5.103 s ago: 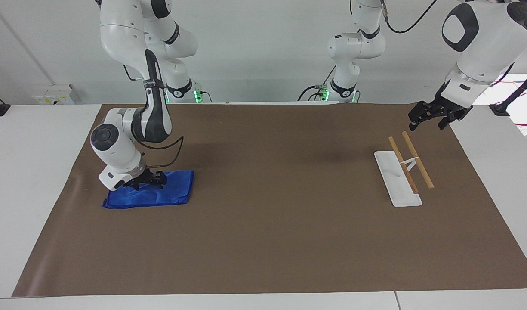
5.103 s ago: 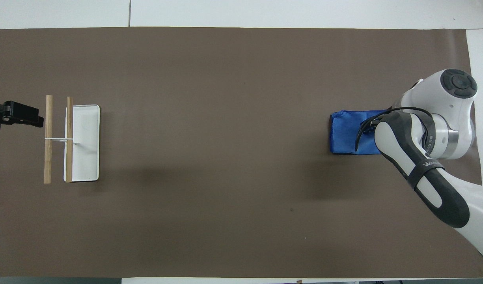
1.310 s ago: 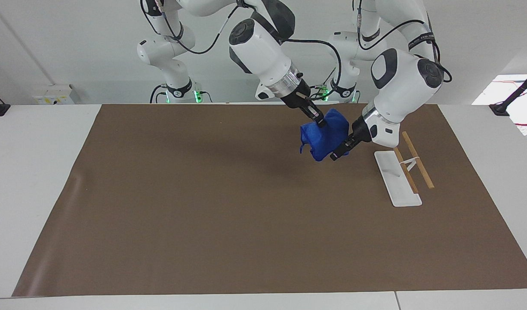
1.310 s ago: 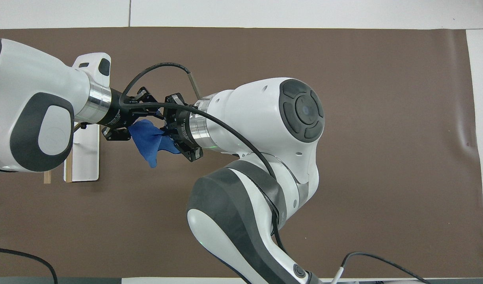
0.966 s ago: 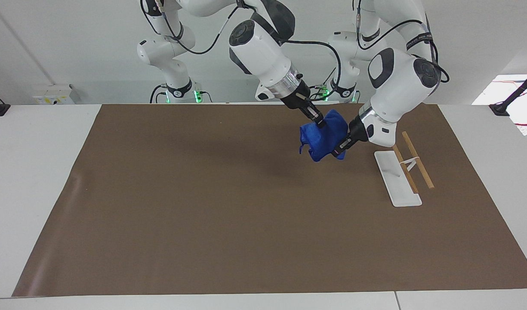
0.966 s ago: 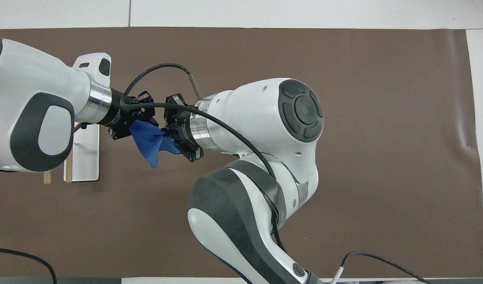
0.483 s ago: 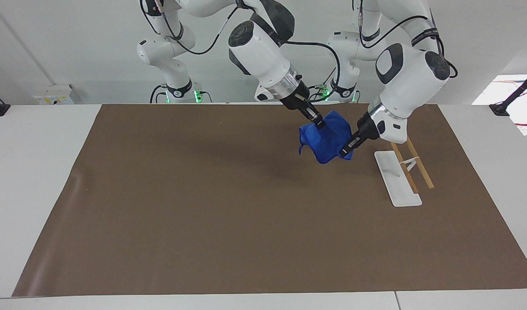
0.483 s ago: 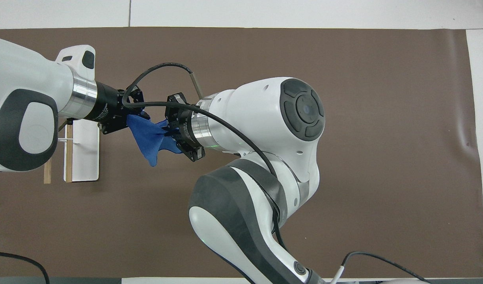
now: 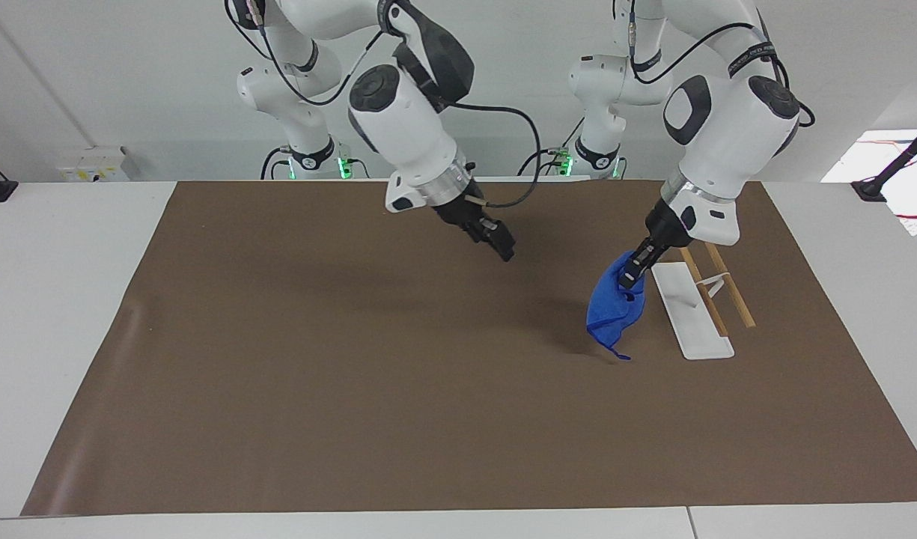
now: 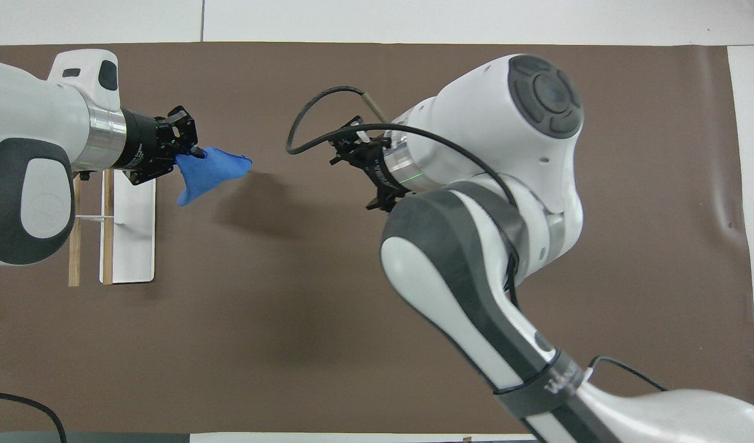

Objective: Right arm passes towel to left arm to hang
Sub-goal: 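Open the right gripper and withdraw it while the left gripper holds the towel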

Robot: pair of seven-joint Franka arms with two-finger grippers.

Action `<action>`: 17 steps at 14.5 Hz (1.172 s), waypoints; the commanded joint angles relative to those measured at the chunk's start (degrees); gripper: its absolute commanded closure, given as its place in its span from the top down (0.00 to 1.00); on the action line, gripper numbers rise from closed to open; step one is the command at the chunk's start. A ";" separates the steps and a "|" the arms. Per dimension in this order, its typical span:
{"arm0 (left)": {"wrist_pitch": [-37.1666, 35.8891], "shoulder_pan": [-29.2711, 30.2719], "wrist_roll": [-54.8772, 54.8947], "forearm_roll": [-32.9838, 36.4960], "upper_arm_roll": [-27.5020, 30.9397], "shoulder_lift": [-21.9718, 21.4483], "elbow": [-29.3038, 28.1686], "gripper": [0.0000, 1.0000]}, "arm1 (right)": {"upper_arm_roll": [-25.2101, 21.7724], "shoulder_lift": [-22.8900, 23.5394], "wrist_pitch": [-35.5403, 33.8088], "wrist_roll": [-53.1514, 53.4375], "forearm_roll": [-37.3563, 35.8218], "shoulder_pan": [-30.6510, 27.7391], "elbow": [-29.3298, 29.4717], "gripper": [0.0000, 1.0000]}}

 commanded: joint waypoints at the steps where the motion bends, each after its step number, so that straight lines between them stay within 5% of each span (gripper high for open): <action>1: 1.03 1.79 0.11 3.85 0.18 -1.65 -1.79 0.00 | 0.58 -1.57 -7.84 -19.51 -6.81 -6.79 -1.05 1.00; 4: 3.91 4.95 -0.16 5.52 0.18 -5.59 -6.43 0.00 | 0.58 -2.70 -14.01 -36.60 -16.49 -11.54 -0.52 1.00; 9: 16.22 8.57 -3.31 9.73 0.18 -11.23 -17.34 0.00 | 0.23 -7.09 -23.32 -49.20 -20.11 -20.50 -0.52 1.00; 13: 19.57 11.91 -3.67 10.19 0.18 -11.49 -17.97 0.00 | 0.14 -13.33 -30.00 -51.40 -23.90 -26.48 -0.96 1.00; 17: 19.75 17.26 -5.16 10.27 0.18 -12.37 -18.58 0.00 | -3.90 -19.84 -28.54 -57.39 -24.51 -26.50 -9.46 1.00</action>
